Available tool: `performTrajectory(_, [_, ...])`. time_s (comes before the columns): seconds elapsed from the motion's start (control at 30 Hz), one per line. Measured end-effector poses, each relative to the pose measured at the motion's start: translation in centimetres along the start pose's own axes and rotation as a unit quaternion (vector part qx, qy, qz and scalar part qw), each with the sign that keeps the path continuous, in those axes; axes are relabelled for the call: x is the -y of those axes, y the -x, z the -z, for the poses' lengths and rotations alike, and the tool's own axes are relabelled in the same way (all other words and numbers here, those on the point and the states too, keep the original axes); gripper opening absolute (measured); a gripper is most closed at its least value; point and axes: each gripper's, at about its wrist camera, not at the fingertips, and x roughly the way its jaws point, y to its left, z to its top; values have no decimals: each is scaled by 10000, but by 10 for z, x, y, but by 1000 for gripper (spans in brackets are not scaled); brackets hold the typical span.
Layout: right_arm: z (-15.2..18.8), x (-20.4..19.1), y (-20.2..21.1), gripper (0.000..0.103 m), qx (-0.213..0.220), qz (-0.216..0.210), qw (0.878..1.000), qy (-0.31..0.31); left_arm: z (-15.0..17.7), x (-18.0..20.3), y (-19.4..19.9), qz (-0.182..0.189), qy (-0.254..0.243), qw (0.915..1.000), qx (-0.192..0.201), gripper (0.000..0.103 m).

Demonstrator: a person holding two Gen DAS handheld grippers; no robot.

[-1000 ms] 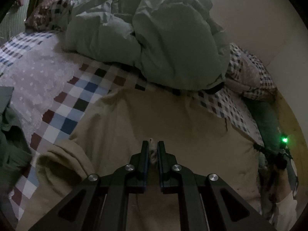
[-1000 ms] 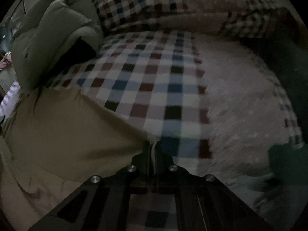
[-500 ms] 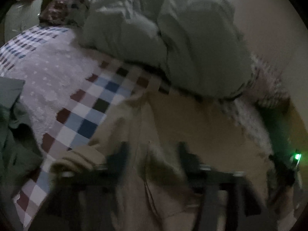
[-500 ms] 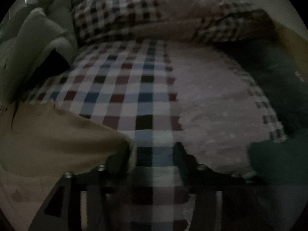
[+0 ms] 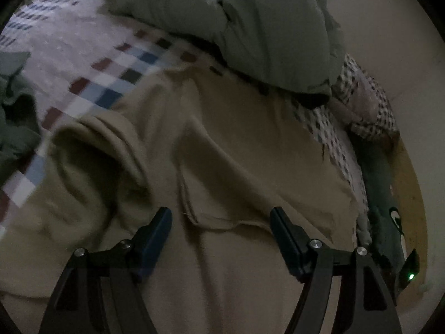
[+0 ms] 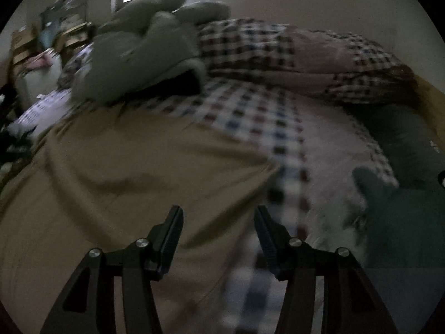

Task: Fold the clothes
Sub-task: 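Smooth the khaki garment flat on the sheet with both tools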

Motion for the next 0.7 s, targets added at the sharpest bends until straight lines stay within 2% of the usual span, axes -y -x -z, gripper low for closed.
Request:
performTrajectory(0.17, [24,-21,3,56,-114,-140,9991,389,1,7,-13,-307,115,9994,-49,76])
performTrajectory(0.23, [29,-22,3,56,-138,-112,9987,481,-1,5,-13,-336,187,9993,3,71])
performTrajectory(0.3, [35,-21,3,56,-159,-179,9984,503,-3,3,-13,-472,258,9985,44,43])
performTrajectory(0.47, [47,-12,0,56,-288,-195,9981,505,-9,-9,-19,-642,312,9974,2,6])
performTrajectory(0.7, [56,-7,-9,55,-515,-267,9969,526,-10,-16,10,-272,394,9982,349,4])
